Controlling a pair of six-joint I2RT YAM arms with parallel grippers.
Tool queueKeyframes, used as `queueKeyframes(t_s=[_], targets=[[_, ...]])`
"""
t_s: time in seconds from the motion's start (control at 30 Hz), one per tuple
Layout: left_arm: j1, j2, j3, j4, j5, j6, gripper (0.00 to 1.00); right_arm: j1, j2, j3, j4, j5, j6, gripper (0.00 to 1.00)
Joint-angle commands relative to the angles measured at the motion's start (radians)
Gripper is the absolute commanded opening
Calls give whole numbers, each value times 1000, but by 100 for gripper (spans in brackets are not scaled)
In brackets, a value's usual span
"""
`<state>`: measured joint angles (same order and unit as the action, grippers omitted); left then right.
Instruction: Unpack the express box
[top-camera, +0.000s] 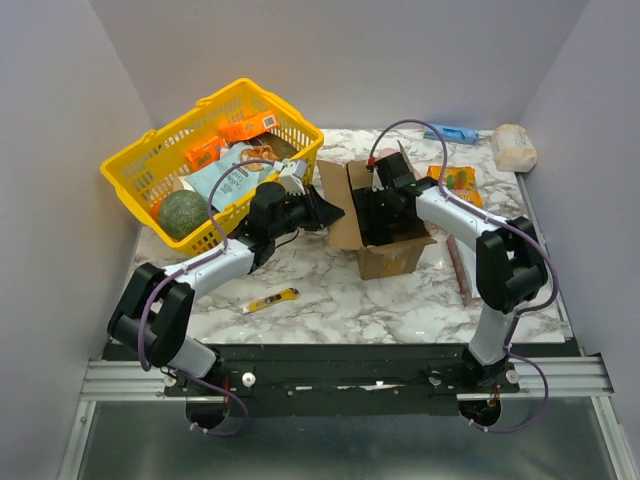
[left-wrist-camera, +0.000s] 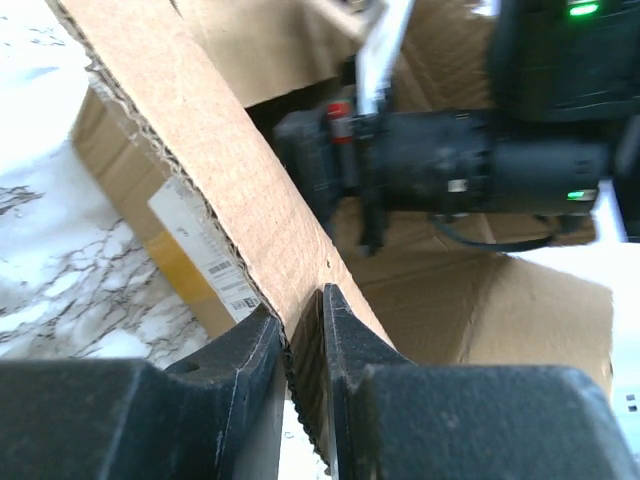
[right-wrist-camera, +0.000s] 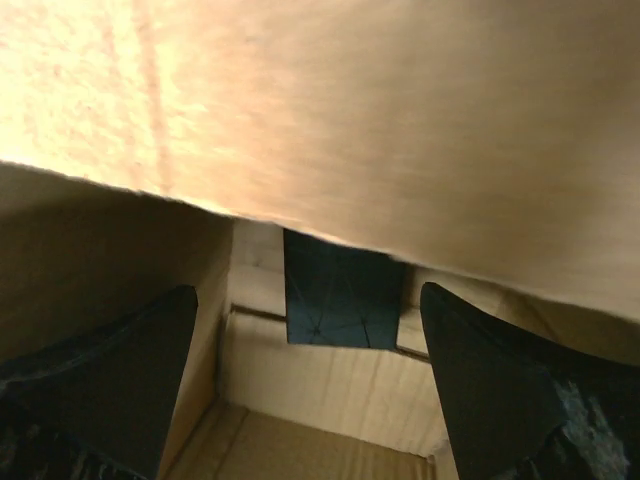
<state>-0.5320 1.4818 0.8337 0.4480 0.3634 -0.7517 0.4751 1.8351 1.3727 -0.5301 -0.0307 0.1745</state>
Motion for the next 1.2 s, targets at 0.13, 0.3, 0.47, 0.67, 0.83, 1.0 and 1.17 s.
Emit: queueKeyframes(t_s=[0.13, 0.3, 0.47, 0.67, 0.83, 1.0, 1.17], targets=[[4, 54, -7, -126, 20, 81, 22, 11, 173, 48, 105, 40, -59, 86], [4, 64, 4, -135, 22, 91, 21, 5, 224, 68, 140, 100, -135, 57], [18, 77, 19, -144, 2, 89, 21, 5, 115, 88, 113, -14, -228, 23], [27, 81, 83, -156, -24, 138, 24, 5, -164, 74, -31, -158, -354, 9], [30, 117, 120, -164, -26, 130, 25, 5, -385, 23, -125, -262, -437, 1], [30, 149, 173, -180, -18, 149, 25, 3, -563, 6, -203, -238, -497, 1], [30, 163, 218, -209, -15, 187, 26, -99, -643, 43, -194, -91, -382, 0]])
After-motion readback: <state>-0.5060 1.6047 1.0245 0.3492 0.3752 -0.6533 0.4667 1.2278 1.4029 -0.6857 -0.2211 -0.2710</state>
